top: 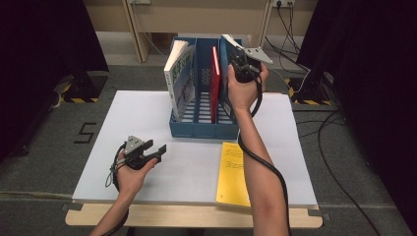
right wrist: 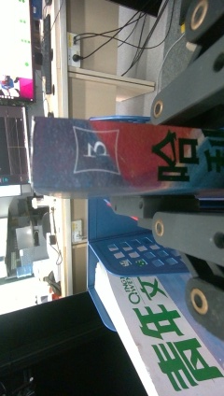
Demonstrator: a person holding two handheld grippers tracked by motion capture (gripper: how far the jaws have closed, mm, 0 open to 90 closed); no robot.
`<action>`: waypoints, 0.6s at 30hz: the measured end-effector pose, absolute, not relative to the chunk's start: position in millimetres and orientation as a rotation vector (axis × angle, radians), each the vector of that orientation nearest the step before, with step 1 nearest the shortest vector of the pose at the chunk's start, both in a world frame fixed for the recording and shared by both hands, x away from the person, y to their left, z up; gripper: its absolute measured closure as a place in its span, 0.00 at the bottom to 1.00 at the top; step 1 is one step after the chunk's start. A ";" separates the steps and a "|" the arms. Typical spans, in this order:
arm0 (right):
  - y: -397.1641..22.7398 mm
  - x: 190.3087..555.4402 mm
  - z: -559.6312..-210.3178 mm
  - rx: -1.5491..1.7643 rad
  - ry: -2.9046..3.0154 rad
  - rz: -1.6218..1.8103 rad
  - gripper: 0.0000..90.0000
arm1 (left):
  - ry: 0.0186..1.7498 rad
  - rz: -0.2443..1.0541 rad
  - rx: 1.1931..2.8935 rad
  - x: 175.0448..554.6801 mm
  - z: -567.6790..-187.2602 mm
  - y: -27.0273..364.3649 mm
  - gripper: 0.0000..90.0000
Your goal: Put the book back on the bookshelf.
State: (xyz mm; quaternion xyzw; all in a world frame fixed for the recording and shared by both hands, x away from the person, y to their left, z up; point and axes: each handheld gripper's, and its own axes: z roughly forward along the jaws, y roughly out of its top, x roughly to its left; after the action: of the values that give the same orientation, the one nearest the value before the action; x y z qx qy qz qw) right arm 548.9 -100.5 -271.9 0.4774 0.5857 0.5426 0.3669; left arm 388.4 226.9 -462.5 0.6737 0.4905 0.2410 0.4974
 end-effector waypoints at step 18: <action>-92.1 557.4 -282.2 1.234 1.511 1.376 0.83 | 1.192 0.581 1.626 388.7 -463.1 228.7 0.42</action>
State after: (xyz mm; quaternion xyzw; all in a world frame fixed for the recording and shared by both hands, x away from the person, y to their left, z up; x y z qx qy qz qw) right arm 557.4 -92.1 -282.2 0.4806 0.5886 0.5358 0.3681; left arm 388.7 228.7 -463.1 0.6720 0.4925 0.2400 0.4983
